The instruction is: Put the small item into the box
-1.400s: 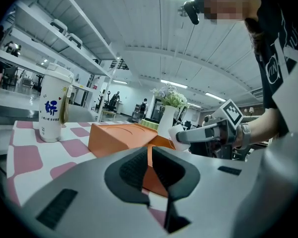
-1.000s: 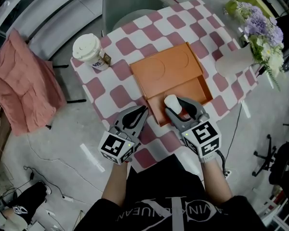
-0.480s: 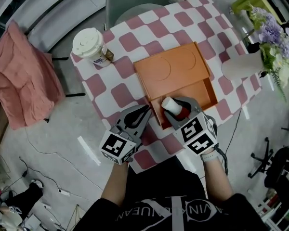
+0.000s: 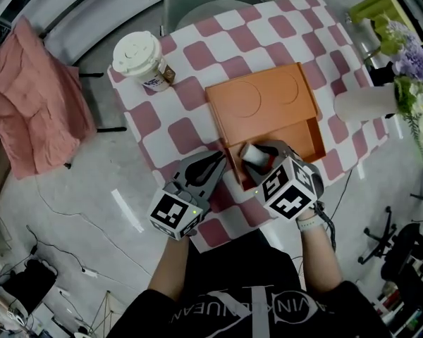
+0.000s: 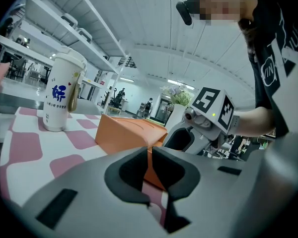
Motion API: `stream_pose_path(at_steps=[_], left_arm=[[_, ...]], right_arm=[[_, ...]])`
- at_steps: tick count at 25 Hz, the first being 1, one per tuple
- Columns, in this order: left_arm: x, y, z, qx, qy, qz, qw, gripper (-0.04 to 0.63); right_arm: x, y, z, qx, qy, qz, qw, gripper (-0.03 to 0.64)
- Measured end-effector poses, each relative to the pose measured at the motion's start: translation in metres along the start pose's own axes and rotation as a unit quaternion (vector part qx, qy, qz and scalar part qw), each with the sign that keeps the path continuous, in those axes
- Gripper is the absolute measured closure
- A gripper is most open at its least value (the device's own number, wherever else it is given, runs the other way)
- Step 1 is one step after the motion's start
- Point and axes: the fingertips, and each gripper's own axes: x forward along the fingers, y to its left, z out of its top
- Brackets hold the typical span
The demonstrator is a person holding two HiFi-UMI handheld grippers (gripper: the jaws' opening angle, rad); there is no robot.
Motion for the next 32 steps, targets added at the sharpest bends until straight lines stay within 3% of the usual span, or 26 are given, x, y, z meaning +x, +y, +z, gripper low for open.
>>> stream_pose_path(at_steps=[20, 32], left_arm=[[-0.011, 0.001, 0.000, -0.008, -0.005, 0.017, 0.9998, 0.566], [-0.022, -0.011, 0.006, 0.004, -0.013, 0.017, 0.9998, 0.566]], right_arm=[[0.010, 0.011, -0.005, -0.041, 0.018, 0.023, 0.999, 0.437], [-0.013, 0.008, 0.002, -0.022, -0.021, -0.010, 0.999, 0.431]])
